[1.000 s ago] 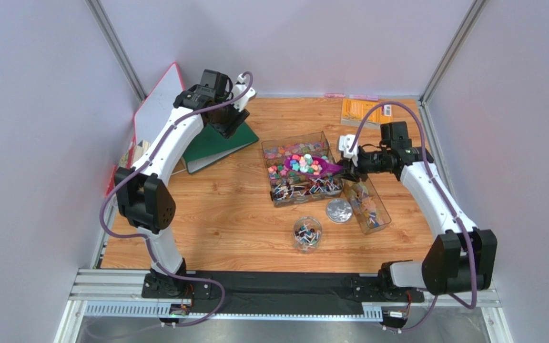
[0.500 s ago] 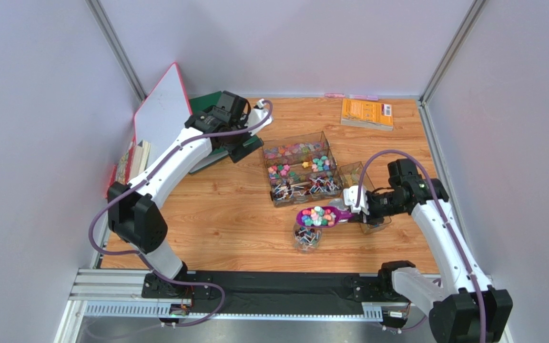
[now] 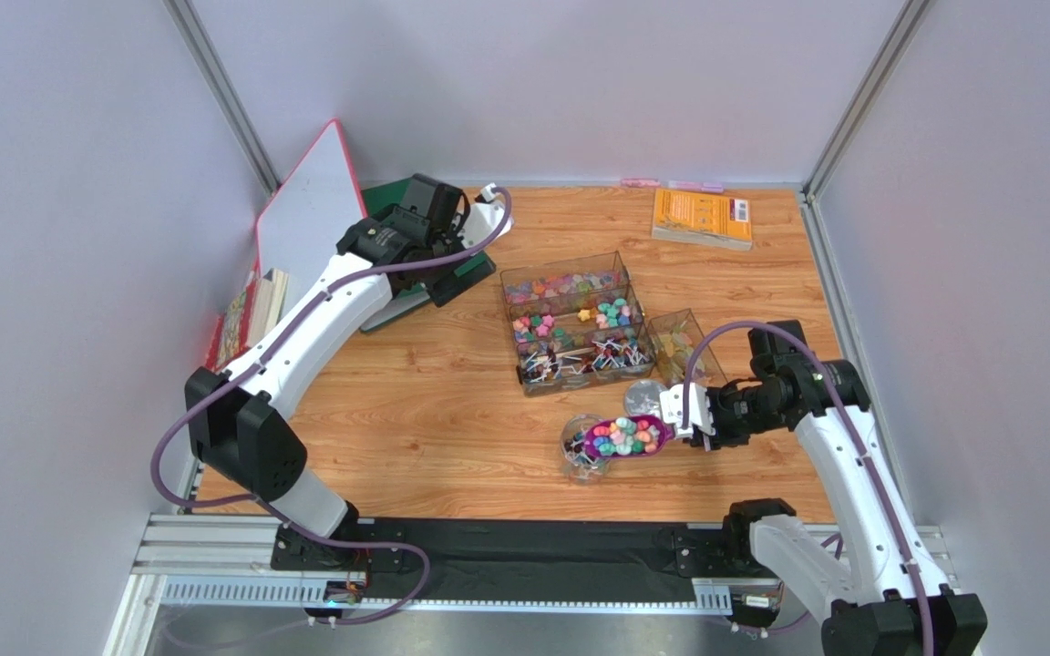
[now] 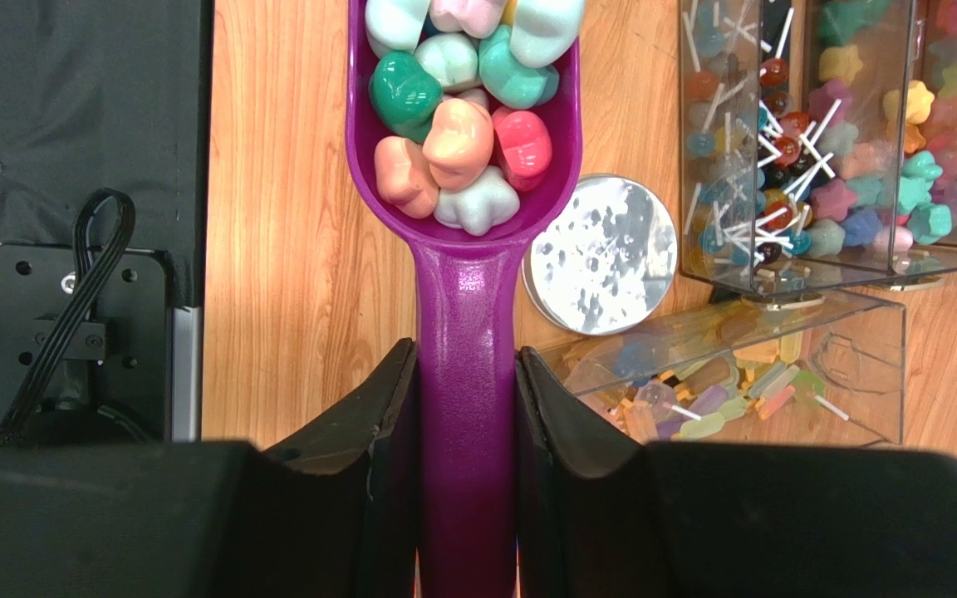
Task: Pack the candies
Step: Place the fake candies in the packing bottle.
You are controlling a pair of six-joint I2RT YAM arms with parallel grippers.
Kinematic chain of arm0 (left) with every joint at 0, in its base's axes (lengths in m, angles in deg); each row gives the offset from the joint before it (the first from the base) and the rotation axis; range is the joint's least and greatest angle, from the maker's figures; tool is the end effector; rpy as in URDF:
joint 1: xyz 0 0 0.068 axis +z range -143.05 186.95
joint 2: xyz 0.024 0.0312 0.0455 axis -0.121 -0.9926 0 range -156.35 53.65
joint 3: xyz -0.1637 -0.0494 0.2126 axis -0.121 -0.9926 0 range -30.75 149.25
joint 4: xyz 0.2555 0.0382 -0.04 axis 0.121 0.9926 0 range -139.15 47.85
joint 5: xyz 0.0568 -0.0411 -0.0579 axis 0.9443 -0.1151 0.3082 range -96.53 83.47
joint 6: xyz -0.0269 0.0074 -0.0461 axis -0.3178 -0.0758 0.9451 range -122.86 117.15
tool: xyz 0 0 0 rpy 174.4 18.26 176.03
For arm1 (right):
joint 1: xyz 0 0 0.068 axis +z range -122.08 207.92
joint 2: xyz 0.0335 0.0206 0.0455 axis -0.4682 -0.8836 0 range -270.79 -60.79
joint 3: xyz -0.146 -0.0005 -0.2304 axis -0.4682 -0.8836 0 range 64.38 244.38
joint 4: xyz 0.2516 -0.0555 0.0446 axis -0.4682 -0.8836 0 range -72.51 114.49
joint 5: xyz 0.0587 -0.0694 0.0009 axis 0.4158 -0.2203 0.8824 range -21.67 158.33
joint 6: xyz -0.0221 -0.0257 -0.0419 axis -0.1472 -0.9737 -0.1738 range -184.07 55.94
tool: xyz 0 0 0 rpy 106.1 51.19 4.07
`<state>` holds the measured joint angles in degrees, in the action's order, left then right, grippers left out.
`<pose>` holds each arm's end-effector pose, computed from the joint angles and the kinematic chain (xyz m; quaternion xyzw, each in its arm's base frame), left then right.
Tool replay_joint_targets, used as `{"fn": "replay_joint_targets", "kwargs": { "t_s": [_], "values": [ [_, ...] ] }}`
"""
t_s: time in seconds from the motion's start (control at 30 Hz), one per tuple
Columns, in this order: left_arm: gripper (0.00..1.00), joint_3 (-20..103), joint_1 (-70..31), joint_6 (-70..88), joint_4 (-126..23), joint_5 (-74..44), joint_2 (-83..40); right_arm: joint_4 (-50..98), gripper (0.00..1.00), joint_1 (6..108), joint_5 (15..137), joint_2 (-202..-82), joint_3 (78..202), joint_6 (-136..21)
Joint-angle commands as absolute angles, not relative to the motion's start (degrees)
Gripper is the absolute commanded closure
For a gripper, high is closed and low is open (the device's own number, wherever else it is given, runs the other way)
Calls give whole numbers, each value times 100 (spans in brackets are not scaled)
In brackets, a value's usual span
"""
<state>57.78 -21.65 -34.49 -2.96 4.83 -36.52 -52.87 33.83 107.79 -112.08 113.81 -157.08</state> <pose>0.3023 -0.1568 0.3499 0.4351 0.8209 0.1018 0.3555 0.1177 0.0349 0.2718 -0.7328 0.5849 0.1826 0.2958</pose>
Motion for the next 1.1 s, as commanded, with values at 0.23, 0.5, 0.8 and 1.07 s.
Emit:
{"fn": "replay_joint_targets", "kwargs": {
  "t_s": [0.23, 0.5, 0.8, 1.07],
  "values": [
    [0, 5846, -2258, -3353, -503, 463, -3380, -5804, 100, 3381, 10472, -11353, 12010, -15793],
    [0, 5898, -2258, -3239, -564, 384, -3336, -6191, 100, 3486, 10051, -11388, 12282, -16022],
    [0, 5881, -2258, -3107, -617, 393, -3257, -6226, 100, 3855, 9681, -11423, 12449, -15917],
    [0, 5933, -2258, -3028, -609, 358, -3169, -6208, 100, 4276, 9031, -11476, 12546, -15793]
  ]
}}
